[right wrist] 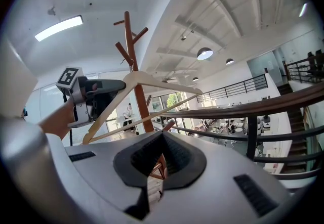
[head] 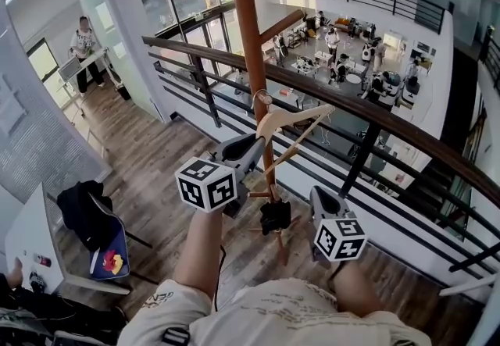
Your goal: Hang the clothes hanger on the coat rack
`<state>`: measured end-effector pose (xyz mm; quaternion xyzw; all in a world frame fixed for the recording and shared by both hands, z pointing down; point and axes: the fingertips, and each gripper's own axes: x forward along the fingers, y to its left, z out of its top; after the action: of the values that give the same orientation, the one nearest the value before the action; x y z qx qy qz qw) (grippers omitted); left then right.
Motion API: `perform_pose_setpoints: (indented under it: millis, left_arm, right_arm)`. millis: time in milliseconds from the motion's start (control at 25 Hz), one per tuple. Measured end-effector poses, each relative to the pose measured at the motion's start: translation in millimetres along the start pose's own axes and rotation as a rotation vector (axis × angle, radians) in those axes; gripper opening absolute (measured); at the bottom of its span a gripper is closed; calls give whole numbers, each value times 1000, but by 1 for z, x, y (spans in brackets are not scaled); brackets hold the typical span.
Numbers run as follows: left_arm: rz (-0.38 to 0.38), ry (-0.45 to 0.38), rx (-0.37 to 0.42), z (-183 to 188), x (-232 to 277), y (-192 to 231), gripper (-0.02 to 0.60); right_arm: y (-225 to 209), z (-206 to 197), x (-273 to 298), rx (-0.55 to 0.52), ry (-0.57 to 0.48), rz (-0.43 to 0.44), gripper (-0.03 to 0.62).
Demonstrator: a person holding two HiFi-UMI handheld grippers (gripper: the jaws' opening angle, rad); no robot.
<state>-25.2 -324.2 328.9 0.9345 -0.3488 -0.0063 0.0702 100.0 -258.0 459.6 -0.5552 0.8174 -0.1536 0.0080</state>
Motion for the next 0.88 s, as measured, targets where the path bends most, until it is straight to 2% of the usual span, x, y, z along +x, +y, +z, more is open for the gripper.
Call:
perform_pose_setpoints:
  millis: [360,640,880]
  left_arm:
    - [-27,15,30,2,8,5,52]
    - [-24,1,92,7,5,11,52]
    - [4,34,246,3,5,11,62]
  right_arm:
    - [-5,4,9,-4,10,-3,-2]
    - [-2,6,15,-10,18,-8,-2]
    - [-4,2,19,-14,21,-20,-2]
